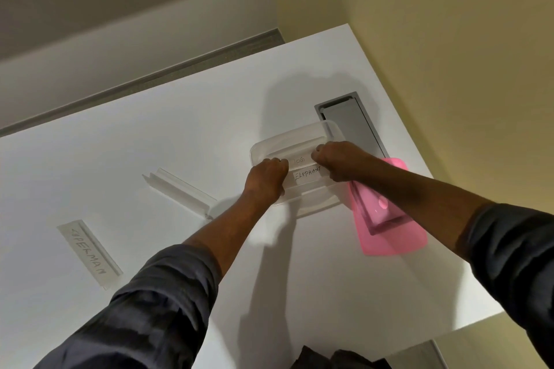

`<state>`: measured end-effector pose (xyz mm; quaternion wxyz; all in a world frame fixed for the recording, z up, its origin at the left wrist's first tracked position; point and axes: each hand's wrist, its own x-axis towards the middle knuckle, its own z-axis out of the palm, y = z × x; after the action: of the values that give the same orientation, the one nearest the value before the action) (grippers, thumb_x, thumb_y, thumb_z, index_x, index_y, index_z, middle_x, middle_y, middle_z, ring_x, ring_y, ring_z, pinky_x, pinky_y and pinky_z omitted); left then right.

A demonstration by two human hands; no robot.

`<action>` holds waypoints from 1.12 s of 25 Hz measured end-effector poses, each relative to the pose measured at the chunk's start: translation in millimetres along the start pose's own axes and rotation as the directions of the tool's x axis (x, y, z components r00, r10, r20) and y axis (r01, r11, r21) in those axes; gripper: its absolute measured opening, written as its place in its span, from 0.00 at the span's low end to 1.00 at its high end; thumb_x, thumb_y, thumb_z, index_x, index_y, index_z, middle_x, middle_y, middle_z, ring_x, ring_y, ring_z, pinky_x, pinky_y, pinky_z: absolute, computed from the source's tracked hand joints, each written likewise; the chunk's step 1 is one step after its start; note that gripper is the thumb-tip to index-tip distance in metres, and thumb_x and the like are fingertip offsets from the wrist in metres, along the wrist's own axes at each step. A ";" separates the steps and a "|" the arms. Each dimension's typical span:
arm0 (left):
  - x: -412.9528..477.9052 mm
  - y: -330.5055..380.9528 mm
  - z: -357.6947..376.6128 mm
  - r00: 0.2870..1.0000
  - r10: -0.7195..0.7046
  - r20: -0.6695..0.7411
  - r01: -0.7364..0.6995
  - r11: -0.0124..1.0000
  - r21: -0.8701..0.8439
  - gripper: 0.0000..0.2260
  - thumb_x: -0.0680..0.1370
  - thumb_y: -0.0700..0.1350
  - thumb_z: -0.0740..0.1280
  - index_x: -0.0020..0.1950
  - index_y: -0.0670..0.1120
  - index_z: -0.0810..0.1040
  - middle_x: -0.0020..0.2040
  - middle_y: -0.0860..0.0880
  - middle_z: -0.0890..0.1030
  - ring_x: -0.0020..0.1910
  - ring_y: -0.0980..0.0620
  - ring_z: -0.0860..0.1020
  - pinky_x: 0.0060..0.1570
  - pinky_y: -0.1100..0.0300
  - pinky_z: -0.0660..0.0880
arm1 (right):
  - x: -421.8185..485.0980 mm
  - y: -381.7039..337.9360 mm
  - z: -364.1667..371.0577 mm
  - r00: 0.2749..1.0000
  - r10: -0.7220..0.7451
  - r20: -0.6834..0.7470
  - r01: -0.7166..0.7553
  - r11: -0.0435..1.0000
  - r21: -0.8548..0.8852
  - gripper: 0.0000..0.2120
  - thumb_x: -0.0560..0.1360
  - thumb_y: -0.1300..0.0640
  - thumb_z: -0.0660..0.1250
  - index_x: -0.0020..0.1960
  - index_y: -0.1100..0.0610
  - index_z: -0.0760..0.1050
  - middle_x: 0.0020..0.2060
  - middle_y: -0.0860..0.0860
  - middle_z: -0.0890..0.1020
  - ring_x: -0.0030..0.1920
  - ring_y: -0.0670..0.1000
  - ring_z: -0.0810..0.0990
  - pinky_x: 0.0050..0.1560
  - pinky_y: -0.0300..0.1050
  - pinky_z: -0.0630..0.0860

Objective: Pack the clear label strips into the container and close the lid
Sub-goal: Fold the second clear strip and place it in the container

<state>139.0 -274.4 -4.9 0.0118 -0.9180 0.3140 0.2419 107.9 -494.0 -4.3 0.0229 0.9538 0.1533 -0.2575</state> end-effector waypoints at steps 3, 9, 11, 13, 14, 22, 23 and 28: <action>3.3 -0.3 4.2 1.000 0.006 0.031 -0.005 1.000 -0.014 0.19 0.73 0.41 0.80 0.60 0.40 0.78 0.58 0.41 0.83 0.59 0.38 0.83 0.52 0.45 0.82 | 3.7 1.2 7.0 1.000 -0.004 0.009 0.004 1.000 0.010 0.15 0.74 0.65 0.71 0.60 0.59 0.77 0.56 0.56 0.82 0.57 0.58 0.83 0.51 0.54 0.82; 12.7 2.5 7.8 0.997 -0.004 0.082 0.001 0.999 0.038 0.20 0.72 0.43 0.81 0.61 0.42 0.81 0.58 0.42 0.84 0.57 0.39 0.84 0.51 0.49 0.80 | 12.2 2.1 12.5 1.000 -0.022 -0.010 0.022 1.000 -0.011 0.16 0.71 0.65 0.73 0.58 0.59 0.79 0.55 0.56 0.83 0.55 0.59 0.84 0.51 0.55 0.83; 14.8 3.5 9.4 0.997 0.004 0.082 -0.010 0.998 0.065 0.20 0.73 0.43 0.81 0.62 0.43 0.81 0.58 0.43 0.85 0.57 0.40 0.85 0.52 0.49 0.81 | 14.1 2.3 14.9 1.000 -0.025 -0.014 0.025 0.999 -0.027 0.17 0.69 0.64 0.76 0.57 0.60 0.79 0.54 0.56 0.83 0.54 0.58 0.84 0.51 0.54 0.83; 15.9 4.0 11.5 0.997 0.018 0.069 -0.024 0.996 0.085 0.19 0.74 0.42 0.80 0.62 0.43 0.80 0.57 0.43 0.85 0.56 0.41 0.85 0.51 0.51 0.81 | 15.7 2.1 16.6 1.000 -0.026 -0.018 0.025 0.999 -0.046 0.19 0.68 0.64 0.78 0.57 0.60 0.79 0.54 0.56 0.83 0.53 0.58 0.84 0.49 0.53 0.82; 16.1 4.2 12.9 0.998 0.025 0.058 -0.031 0.995 0.093 0.18 0.74 0.41 0.79 0.62 0.43 0.80 0.57 0.44 0.85 0.56 0.41 0.85 0.51 0.51 0.81 | 16.3 1.9 16.7 0.999 -0.027 -0.019 0.026 0.998 -0.054 0.20 0.68 0.64 0.79 0.57 0.60 0.79 0.53 0.57 0.83 0.53 0.59 0.84 0.48 0.53 0.81; 12.9 6.6 16.1 0.998 0.059 0.008 -0.059 0.985 0.162 0.17 0.75 0.40 0.78 0.62 0.43 0.80 0.56 0.43 0.85 0.53 0.41 0.86 0.48 0.51 0.81 | 12.6 -1.0 11.9 1.000 -0.016 -0.012 0.015 0.999 -0.049 0.23 0.67 0.60 0.82 0.59 0.60 0.79 0.55 0.57 0.84 0.55 0.58 0.85 0.50 0.52 0.81; 12.5 6.1 15.3 0.998 0.059 0.008 -0.060 0.985 0.165 0.16 0.75 0.41 0.78 0.62 0.43 0.80 0.56 0.43 0.85 0.53 0.40 0.86 0.47 0.51 0.81 | 11.1 -1.6 10.6 1.000 -0.011 -0.011 0.010 0.999 -0.040 0.23 0.67 0.60 0.82 0.60 0.60 0.79 0.56 0.57 0.84 0.55 0.58 0.85 0.52 0.52 0.82; 1.5 2.7 8.8 0.993 0.112 -0.045 -0.105 0.986 0.131 0.15 0.76 0.43 0.78 0.61 0.43 0.81 0.55 0.42 0.85 0.54 0.39 0.86 0.46 0.50 0.80 | 4.9 -3.9 2.0 0.998 0.040 -0.046 -0.037 0.997 0.072 0.27 0.67 0.56 0.83 0.62 0.59 0.79 0.57 0.56 0.84 0.56 0.57 0.84 0.49 0.48 0.77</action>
<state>134.6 -275.9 -12.9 0.0493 -0.9028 0.3788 0.1978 109.8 -489.1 -8.3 -0.0097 0.9627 0.1260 -0.2395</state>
